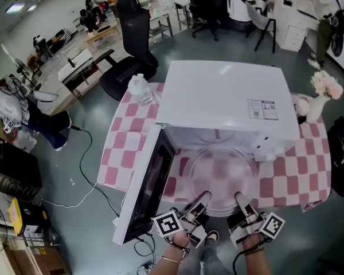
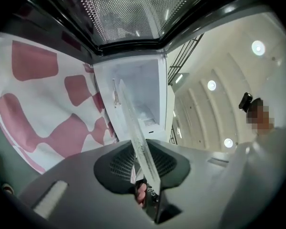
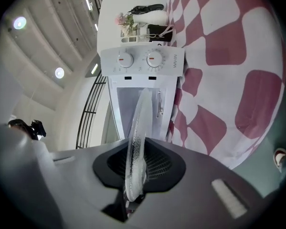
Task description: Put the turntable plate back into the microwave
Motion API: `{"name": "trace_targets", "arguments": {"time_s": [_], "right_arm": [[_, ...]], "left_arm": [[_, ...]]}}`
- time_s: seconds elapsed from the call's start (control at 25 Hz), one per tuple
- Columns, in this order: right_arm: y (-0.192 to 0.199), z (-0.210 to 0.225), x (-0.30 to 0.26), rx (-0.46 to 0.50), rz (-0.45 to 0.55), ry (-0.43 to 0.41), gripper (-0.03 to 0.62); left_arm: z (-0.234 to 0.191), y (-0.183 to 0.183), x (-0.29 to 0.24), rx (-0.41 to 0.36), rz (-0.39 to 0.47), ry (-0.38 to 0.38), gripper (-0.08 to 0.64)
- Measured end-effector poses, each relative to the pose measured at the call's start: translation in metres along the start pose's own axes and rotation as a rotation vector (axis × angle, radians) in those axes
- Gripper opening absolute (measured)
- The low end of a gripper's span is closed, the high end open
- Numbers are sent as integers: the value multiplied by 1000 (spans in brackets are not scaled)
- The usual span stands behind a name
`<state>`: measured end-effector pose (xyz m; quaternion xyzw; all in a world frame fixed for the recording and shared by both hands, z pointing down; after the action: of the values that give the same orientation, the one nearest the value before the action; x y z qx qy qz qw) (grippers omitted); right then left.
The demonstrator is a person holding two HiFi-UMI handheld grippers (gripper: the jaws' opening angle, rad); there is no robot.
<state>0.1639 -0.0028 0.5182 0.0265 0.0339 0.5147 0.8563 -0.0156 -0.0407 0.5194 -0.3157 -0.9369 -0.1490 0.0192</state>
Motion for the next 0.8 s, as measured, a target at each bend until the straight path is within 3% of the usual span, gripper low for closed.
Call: {"name": "trace_targets", "arguments": {"time_s": [0.4, 0.8], "right_arm": [[-6, 2, -14, -58, 29, -28, 44], [-12, 5, -28, -80, 48, -38, 44]], "left_arm": [[1, -14, -13, -76, 7, -17, 76], [7, -22, -9, -195, 38, -95, 134]]}}
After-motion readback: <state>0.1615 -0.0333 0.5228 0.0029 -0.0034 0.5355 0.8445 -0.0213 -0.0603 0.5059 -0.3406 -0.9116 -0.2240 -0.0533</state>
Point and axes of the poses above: the fingertips, and each gripper's own axes: x backward along the fingers, z to its right, y out of its underside, the point moved 5 cm from there along x, backward along the fingers, and after that the axes turned 5 degrees about y, right-handed, at the moved point
